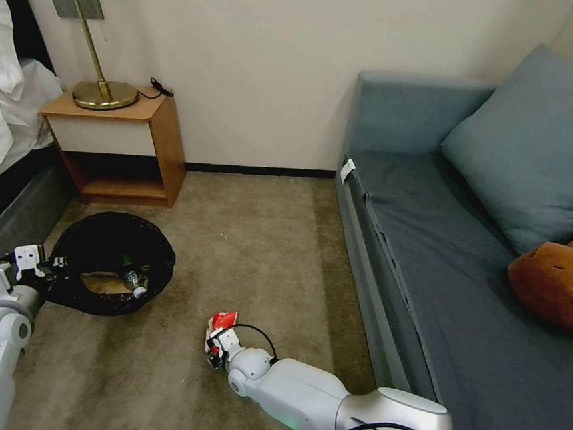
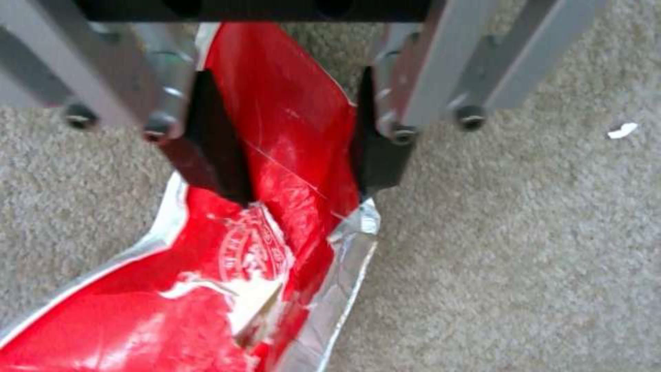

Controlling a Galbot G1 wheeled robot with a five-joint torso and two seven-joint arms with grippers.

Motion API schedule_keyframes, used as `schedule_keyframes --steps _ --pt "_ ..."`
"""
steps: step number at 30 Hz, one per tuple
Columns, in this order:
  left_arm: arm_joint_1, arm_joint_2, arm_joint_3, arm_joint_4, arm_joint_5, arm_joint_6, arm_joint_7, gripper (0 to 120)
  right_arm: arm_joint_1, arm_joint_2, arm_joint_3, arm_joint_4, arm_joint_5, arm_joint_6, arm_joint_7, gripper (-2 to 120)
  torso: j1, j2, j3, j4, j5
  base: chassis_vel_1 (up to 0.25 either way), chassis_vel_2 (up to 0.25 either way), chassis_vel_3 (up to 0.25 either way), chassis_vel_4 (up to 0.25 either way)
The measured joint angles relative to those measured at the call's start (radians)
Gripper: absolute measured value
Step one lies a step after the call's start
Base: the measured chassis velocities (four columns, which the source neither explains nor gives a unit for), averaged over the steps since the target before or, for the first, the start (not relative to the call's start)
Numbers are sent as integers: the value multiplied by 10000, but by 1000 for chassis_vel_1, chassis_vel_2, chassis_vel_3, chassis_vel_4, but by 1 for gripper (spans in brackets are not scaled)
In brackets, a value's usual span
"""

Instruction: Pick up the trash bin, then pick up the garbage on the floor and place it into the trash bin.

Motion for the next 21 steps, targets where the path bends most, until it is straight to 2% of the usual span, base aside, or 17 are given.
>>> schedule_keyframes --steps 2,4,5,7,8,10,21 --pt "3 8 -4 8 -4 -8 2 3 3 -16 0 12 -1 0 -1 30 0 0 0 0 0 0 0 0 0" --pt "3 19 -7 31 -12 -26 9 3 20 -57 23 23 -28 24 -3 20 0 1 0 -1 0 0 0 0 0" --pt "3 19 -7 31 -12 -26 9 3 20 -57 23 23 -28 24 -3 20 0 1 0 -1 0 0 0 0 0" --pt "-5 27 -7 37 -19 -28 19 3 22 -79 74 35 -72 52 -5 10 0 0 1 0 0 0 0 0 0" --pt "-5 27 -7 37 -19 -28 19 3 22 -79 74 35 -72 52 -5 10 0 0 1 0 0 0 0 0 0" --pt "-20 50 -7 48 -31 -33 36 3 29 -104 189 54 -214 158 -7 3 1 0 1 0 2 0 0 0 0" --pt "-32 129 40 221 -102 -132 89 3 340 -180 1065 476 -477 350 -3 1 1 1 2 0 2 0 0 0 0"
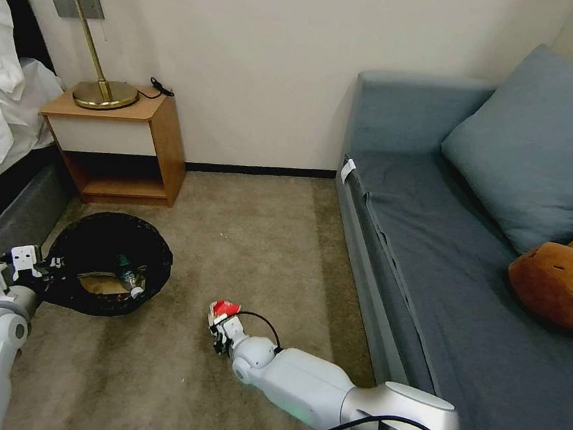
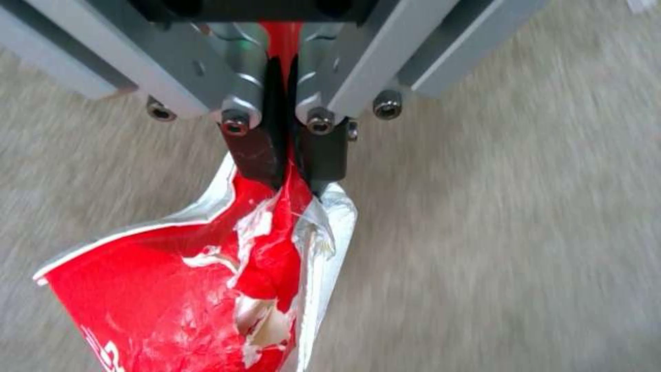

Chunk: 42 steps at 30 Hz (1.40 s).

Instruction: Pick up the trash bin, then pick up the garbage on the floor and place it into the trash bin.

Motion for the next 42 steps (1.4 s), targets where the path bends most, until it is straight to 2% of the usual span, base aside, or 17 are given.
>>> schedule_keyframes --steps 10,18,24,25,29,32,36,39,41,42 --pt "-173 208 126 462 -139 -204 44 3 448 -46 1265 875 -329 300 -32 1 0 -1 0 0 -3 0 0 0 0" --pt "-225 335 160 509 -256 -215 47 3 1671 -194 1680 2169 -536 421 -264 1 0 0 0 -1 -3 0 0 0 0" --pt "-290 220 266 367 -216 -174 50 3 2472 -202 1263 3901 509 277 -268 1 0 -1 -1 0 -3 0 0 0 0" --pt "-290 220 266 367 -216 -174 50 3 2472 -202 1263 3901 509 277 -268 1 0 -1 -1 0 -3 0 0 0 0" --pt "-341 167 340 286 -172 -128 48 3 2637 30 850 5417 1499 52 -34 1 0 -1 -1 0 -1 0 0 0 0" --pt "-342 155 356 277 -156 -119 45 3 2619 189 643 5873 1850 4 53 1 0 0 -2 3 -1 0 0 0 0" --pt "-320 131 356 249 -133 -107 41 3 2578 218 361 5634 1847 138 38 1 0 0 -1 2 -1 0 0 0 0" --pt "-305 99 356 221 -102 -84 42 3 2519 221 183 4876 1591 476 -60 1 0 -1 -1 -1 -1 0 0 0 0" --pt "-301 25 355 155 -69 -19 45 3 2412 216 126 3676 1257 915 -183 1 0 0 0 -2 -2 0 0 0 0" --pt "-301 25 355 155 -69 -19 45 3 2412 216 126 3676 1257 915 -183 1 0 0 0 -2 -2 0 0 0 0"
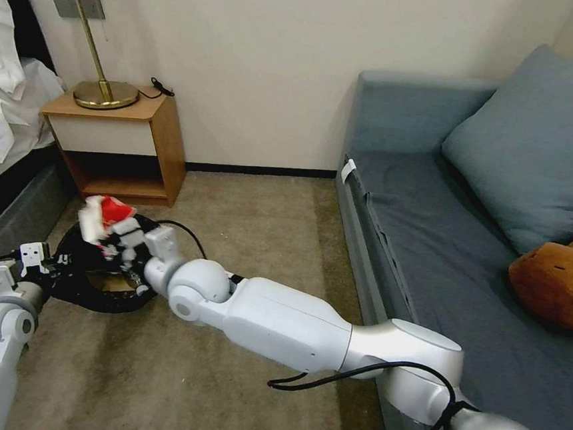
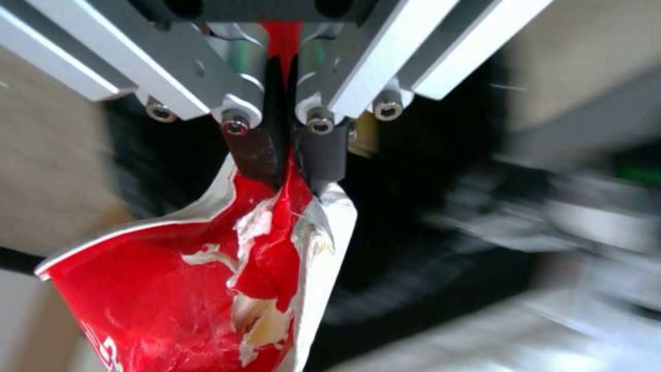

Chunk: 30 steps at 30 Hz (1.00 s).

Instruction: Pick up the trash bin, then pick up the garbage on the floor and place it into the trash bin.

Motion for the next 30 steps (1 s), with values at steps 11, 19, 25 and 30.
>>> schedule_keyframes --steps 11,19,25,30 --pt "-24 -310 56 -183 157 126 -12 3 -20 -1 -60 -1406 -226 573 -373 1 0 0 0 1 1 0 0 0 0" --pt "4 -610 101 -315 350 170 -26 3 164 -4 -444 -761 37 512 -447 1 0 0 0 1 2 0 0 0 0" --pt "41 -893 173 -545 451 285 -61 3 245 -5 -593 -397 164 390 -414 1 0 0 -1 2 1 0 0 0 0" --pt "86 -1098 200 -725 518 380 -106 3 178 -7 -633 -471 102 308 -293 7 0 0 -1 2 1 0 0 0 0"
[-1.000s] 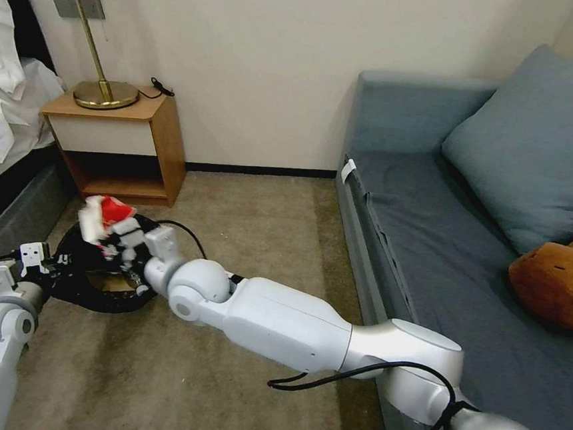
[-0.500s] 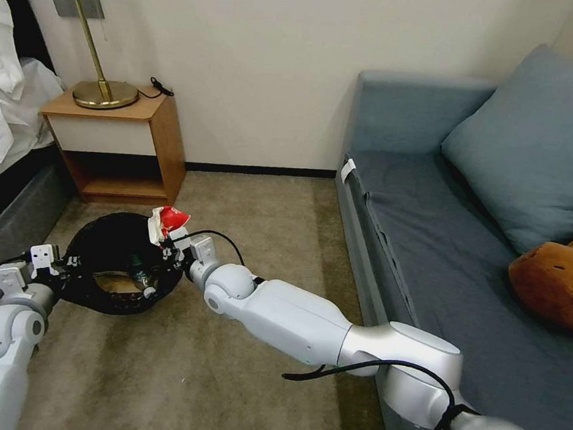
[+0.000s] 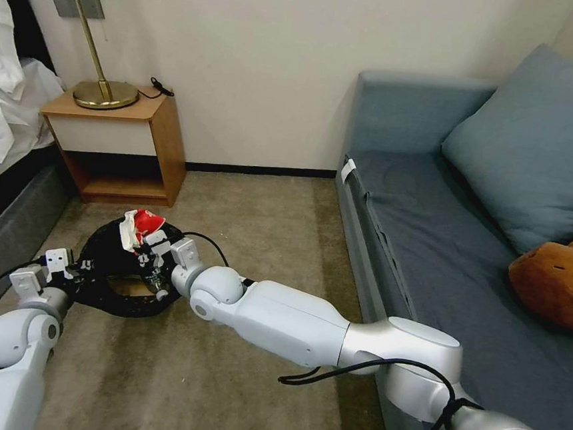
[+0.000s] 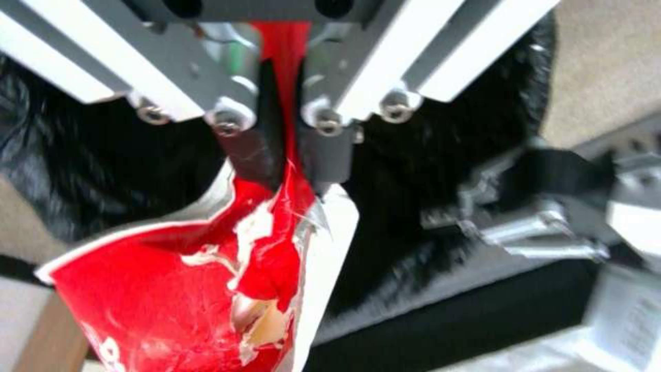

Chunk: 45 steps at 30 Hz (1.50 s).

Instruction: Pick up the trash bin, then pick up the garbage on the floor and place it into the trash bin.

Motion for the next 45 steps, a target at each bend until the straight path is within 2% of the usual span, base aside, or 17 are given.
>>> schedule_keyframes --steps 4,5,7,9,16,22,24,26,29,30,31,32,34,35,36,38,45 --pt "49 -81 1 -96 26 52 -25 3 -81 0 3 -58 -69 -39 103 17 0 0 0 -1 0 0 0 0 0" --pt "77 -112 -6 -137 42 80 -37 3 -137 -1 14 -79 -134 -47 168 27 0 0 0 0 0 0 0 0 0" --pt "81 -117 -15 -142 48 88 -47 3 -151 0 22 -79 -146 -49 198 30 0 0 0 0 0 0 0 0 0" --pt "86 -129 -42 -163 58 110 -73 3 -162 -1 46 -38 -180 -54 264 42 0 0 0 0 0 0 0 0 0" --pt "78 -133 -57 -181 50 152 -105 3 -182 0 52 29 -336 -70 316 68 0 0 0 0 0 0 0 0 0" --pt "48 -61 -84 -104 -17 155 -145 3 -234 -1 76 106 -395 -86 475 84 0 0 0 -1 -1 0 0 0 0" --pt "1 -28 -134 27 -171 155 -249 3 -239 0 214 179 -443 -93 613 96 0 -1 0 0 -2 0 0 0 0" --pt "-23 -9 -167 69 -288 158 -307 3 -239 0 312 213 -475 -93 672 98 0 -1 0 0 -3 0 0 0 0" --pt "-137 50 -294 128 -1311 448 -893 3 -192 0 944 331 -544 -122 906 100 0 0 0 0 -2 0 0 0 0" --pt "-137 50 -294 128 -1311 448 -893 3 -192 0 944 331 -544 -122 906 100 0 0 0 0 -2 0 0 0 0" --pt "-212 50 -363 129 -1958 683 -1356 3 -148 -1 1218 343 -601 -139 973 100 0 0 0 0 -2 0 0 0 0" --pt "-212 50 -363 129 -1958 683 -1356 3 -148 -1 1218 343 -601 -139 973 100 0 0 0 0 -2 0 0 0 0" --pt "-377 34 -538 193 -2963 1002 -2309 3 -29 -1 1627 396 -683 -182 1012 100 0 0 0 -4 -3 0 0 0 0" --pt "-437 30 -621 235 -3276 1097 -2626 3 -6 -1 1712 431 -691 -207 1027 100 0 0 0 -3 -2 0 0 0 0" --pt "-437 30 -621 235 -3276 1097 -2626 3 -6 -1 1712 431 -691 -207 1027 100 0 0 0 -3 -2 0 0 0 0" --pt "-573 32 -829 413 -3936 1284 -3317 3 2 0 1953 532 -707 -277 1106 100 0 0 0 2 -2 0 0 0 0" --pt "-694 285 -1296 909 -5004 1422 -3965 3 -256 0 2250 546 -936 -308 1212 100 0 -1 0 2 -2 0 0 0 0"
